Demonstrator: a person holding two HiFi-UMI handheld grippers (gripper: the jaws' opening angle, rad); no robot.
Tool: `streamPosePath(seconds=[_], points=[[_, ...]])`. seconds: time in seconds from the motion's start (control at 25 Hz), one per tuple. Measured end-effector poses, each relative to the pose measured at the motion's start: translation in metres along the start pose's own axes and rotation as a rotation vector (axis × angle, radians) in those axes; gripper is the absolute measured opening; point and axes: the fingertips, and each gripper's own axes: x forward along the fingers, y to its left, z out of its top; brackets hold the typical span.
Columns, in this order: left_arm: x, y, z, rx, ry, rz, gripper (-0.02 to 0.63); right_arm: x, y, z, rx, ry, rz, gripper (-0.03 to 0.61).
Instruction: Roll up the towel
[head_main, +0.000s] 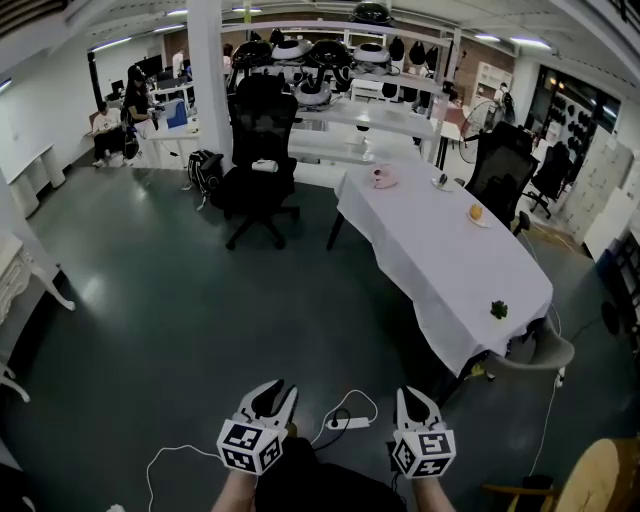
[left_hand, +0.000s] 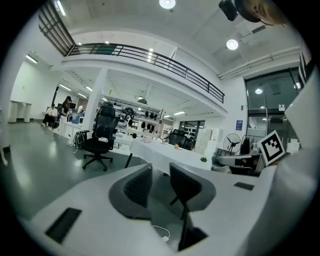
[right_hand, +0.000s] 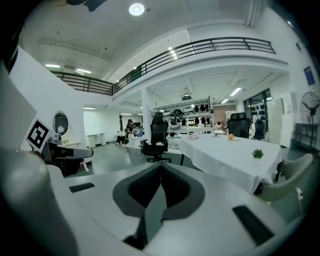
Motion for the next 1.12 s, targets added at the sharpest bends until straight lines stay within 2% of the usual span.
streamPosePath(seconds=[0.04,0.12,0.2,0.48,0.68,1.12], points=[[0.0,0.0,-0.002,-0.017,0.002,-0.009,0.165,-0.001,0.0,0.0,0.02,-0.006,0.011,0.046],[0.002,0.0,-0.005,-0.038,0.009,-0.019,0.322,-0.001,0.0,-0.001,0.055,-0.014,0.029,0.235],[0.005,0.002,-0.009,-0.023,0.018,-0.008,0.346,0.001,-0.004,-0.004,0.064,-0.016,0.027,0.292],[0.023,0.007,-0.012,-0.013,0.028,-0.017,0.351,0.01,-0.011,-0.012,0.021,0.018,0.021,0.304],[0.062,0.011,-0.011,-0.006,0.033,-0.046,0.35,0.038,-0.032,-0.008,0.032,0.011,-0.008,0.304],[0.158,0.061,0.043,0.007,0.007,-0.065,0.35,0.153,-0.053,0.042,0.014,0.005,-0.008,0.299]])
